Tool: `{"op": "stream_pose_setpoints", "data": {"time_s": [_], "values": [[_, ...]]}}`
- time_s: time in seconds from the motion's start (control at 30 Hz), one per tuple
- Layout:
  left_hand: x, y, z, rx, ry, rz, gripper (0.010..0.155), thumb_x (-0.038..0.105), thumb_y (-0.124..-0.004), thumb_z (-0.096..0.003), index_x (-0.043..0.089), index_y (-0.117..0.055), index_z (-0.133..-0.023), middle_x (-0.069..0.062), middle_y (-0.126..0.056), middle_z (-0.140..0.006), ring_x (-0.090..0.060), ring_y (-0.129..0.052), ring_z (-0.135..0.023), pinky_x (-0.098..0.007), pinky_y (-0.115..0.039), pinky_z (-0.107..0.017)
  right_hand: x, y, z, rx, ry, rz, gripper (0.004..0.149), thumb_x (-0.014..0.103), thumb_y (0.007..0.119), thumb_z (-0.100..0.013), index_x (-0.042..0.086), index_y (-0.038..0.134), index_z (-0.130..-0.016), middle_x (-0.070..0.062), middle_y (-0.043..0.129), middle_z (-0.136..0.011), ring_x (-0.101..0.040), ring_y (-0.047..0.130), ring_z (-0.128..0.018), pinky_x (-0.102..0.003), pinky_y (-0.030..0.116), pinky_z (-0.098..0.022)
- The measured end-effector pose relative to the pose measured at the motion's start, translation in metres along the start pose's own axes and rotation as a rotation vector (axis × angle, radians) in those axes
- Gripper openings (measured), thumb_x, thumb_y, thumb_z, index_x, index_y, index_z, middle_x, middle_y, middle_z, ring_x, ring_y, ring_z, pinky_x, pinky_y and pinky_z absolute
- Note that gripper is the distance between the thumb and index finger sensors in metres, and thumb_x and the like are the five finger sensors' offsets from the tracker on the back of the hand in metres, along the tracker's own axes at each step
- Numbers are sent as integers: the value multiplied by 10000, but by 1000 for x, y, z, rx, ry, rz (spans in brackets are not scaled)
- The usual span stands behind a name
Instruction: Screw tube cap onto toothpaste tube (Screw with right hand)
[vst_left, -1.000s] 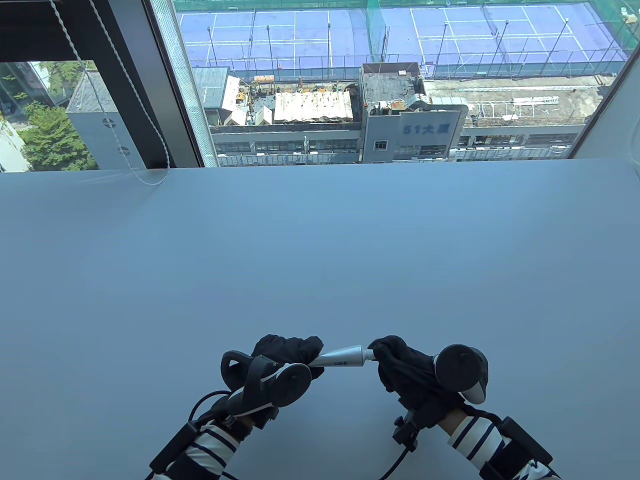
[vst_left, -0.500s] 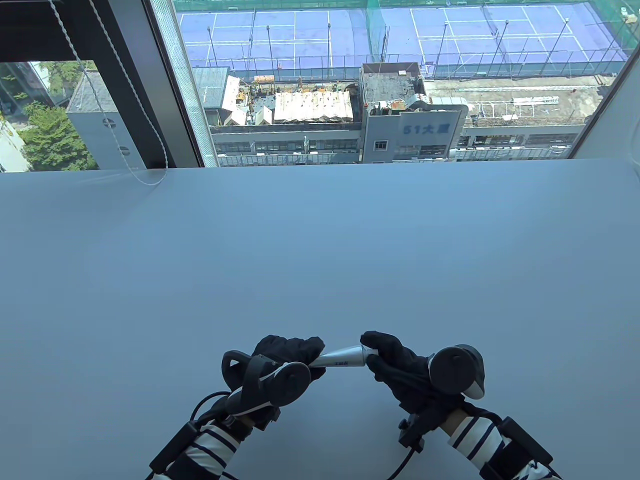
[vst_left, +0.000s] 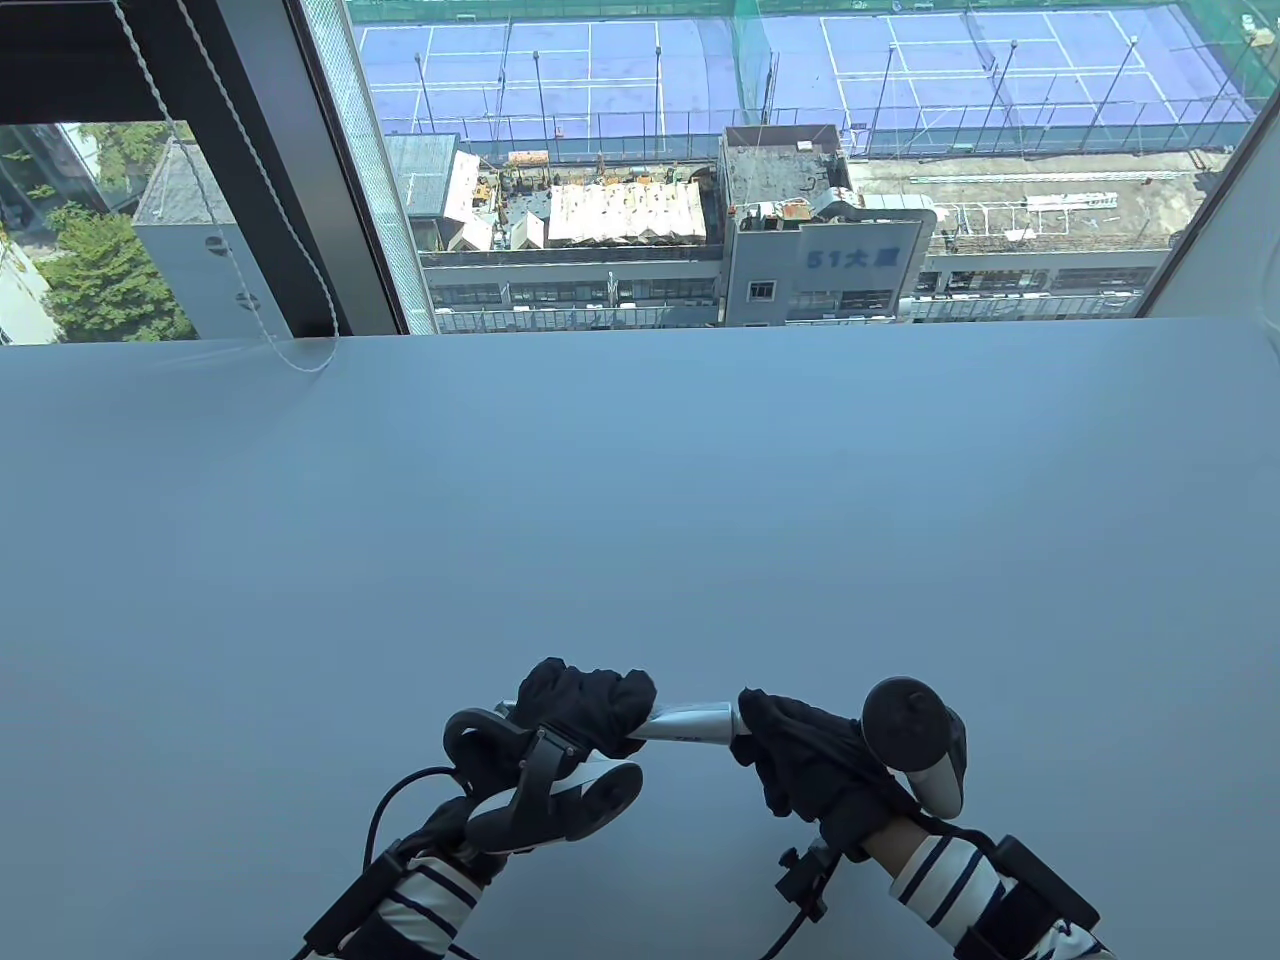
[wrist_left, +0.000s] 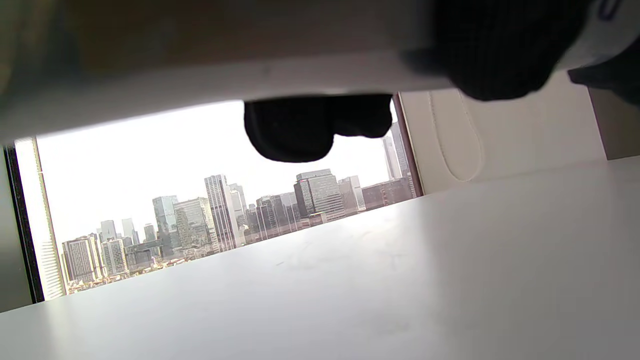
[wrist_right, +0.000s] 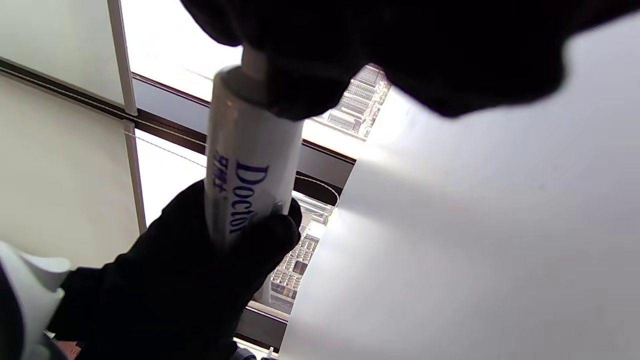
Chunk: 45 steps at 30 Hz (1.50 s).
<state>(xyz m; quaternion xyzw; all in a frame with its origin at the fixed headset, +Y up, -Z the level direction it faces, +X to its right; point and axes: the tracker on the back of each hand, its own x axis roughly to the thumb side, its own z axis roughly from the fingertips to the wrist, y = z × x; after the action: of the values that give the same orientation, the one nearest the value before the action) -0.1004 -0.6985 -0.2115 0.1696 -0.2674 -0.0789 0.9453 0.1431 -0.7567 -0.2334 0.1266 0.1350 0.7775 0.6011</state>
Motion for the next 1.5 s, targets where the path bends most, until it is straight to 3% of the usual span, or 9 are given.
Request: {"op": "stream_pose_setpoints", "data": {"time_s": [0.4,0.5,0.6,0.7,0.83,1.0,1.07,1.3,1.5], "values": [[16,0,1,82,-15,-206,721,650,-814,-379,363,-578,-996,-19,-765,-964,-248,-844,-878,-438,-688,-738,-18,2,3,27,316,-394,499,326,538,-675,-29,861,-541,16,840,-155,-175,897,-65,-429,795,-76],[22,2,0,131,16,-280,723,651,-797,-379,362,-562,-998,-7,-758,-966,-233,-843,-884,-438,-685,-740,-16,-1,5,-9,306,-408,498,315,540,-673,-34,863,-527,16,838,-147,-175,897,-58,-429,795,-72],[23,2,-6,86,76,-209,687,599,-764,-435,367,-482,-1016,-26,-736,-985,-252,-824,-910,-461,-670,-746,-11,-6,6,-74,180,-403,517,347,518,-678,-29,850,-549,22,845,-179,-170,910,-98,-425,806,-109],[14,2,-14,-10,158,-20,574,559,-716,-494,408,-474,-992,-48,-749,-997,-268,-830,-939,-505,-639,-758,-7,-11,3,-70,73,-442,522,377,478,-682,-14,822,-647,9,865,-251,-182,923,-163,-428,809,-149],[-2,-6,-31,-233,329,373,498,515,-705,-542,276,-649,-975,-130,-823,-961,-342,-800,-937,-574,-610,-726,-2,-21,1,-20,15,-401,542,387,442,-696,-27,792,-704,-5,872,-307,-198,928,-221,-438,806,-191],[-21,-32,-61,-656,572,927,484,497,-741,-555,217,-729,-950,-146,-639,-985,-415,-590,-975,-621,-489,-726,-7,-32,0,-30,49,-356,541,379,461,-694,-41,801,-703,-25,884,-309,-219,934,-221,-452,803,-187],[-20,-40,-72,-754,632,1032,477,493,-748,-568,199,-752,-943,-138,-679,-905,-395,-626,-921,-620,-499,-706,-10,-35,-1,-37,61,-351,543,378,460,-695,-46,799,-708,-33,886,-315,-226,934,-227,-458,801,-192],[4,-64,-109,-807,710,641,474,505,-767,-557,173,-821,-891,-107,-869,-738,-339,-860,-726,-571,-686,-601,-16,-46,-1,-74,77,-314,547,378,464,-693,-53,800,-708,-42,890,-315,-237,935,-228,-465,799,-191],[21,-79,-124,-840,731,558,468,495,-773,-554,172,-823,-889,-107,-902,-727,-321,-907,-692,-553,-730,-575,-16,-49,-1,-72,79,-293,551,380,464,-693,-57,800,-711,-48,893,-319,-243,936,-232,-470,797,-193]]}}
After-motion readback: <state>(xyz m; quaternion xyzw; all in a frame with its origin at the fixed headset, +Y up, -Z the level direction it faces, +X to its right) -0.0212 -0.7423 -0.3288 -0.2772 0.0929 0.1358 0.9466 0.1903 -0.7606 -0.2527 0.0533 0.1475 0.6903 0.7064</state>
